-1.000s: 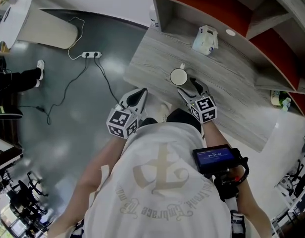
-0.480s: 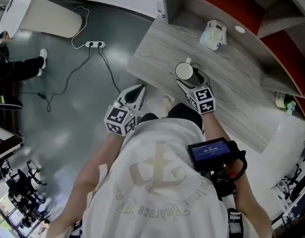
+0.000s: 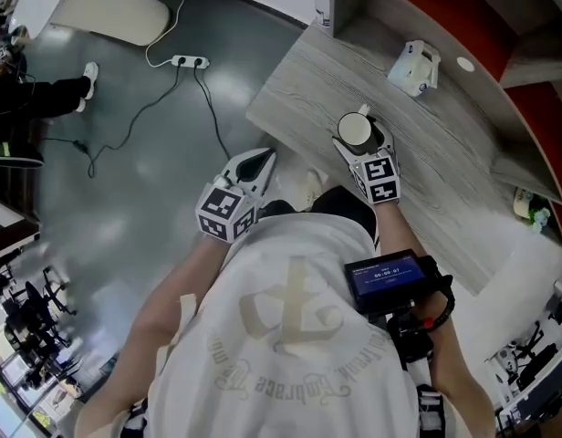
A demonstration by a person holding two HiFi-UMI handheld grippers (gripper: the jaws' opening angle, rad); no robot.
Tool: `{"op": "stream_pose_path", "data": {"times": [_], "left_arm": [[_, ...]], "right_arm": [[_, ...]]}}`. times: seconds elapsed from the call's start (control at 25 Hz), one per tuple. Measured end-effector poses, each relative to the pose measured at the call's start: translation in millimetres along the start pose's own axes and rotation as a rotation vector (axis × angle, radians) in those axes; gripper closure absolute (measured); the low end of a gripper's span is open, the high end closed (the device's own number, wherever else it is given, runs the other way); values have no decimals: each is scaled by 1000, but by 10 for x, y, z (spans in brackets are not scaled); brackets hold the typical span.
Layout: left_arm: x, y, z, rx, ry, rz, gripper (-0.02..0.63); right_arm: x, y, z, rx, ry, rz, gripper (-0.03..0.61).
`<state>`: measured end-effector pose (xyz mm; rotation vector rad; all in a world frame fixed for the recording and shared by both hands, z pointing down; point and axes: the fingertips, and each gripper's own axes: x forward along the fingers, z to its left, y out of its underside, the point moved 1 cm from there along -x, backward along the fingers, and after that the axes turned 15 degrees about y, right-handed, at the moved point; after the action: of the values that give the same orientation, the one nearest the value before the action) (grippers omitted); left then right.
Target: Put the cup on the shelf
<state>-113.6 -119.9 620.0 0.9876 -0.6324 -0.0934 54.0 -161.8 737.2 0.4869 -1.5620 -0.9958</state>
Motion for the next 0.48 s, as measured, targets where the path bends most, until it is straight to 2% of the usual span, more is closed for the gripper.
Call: {"op": "stream_pose_path", "data": {"times": [0.48], "left_arm": [[-79, 41, 73, -26, -27, 2, 612]], "right_arm": [[89, -40, 26, -19, -22, -7, 172]]}}
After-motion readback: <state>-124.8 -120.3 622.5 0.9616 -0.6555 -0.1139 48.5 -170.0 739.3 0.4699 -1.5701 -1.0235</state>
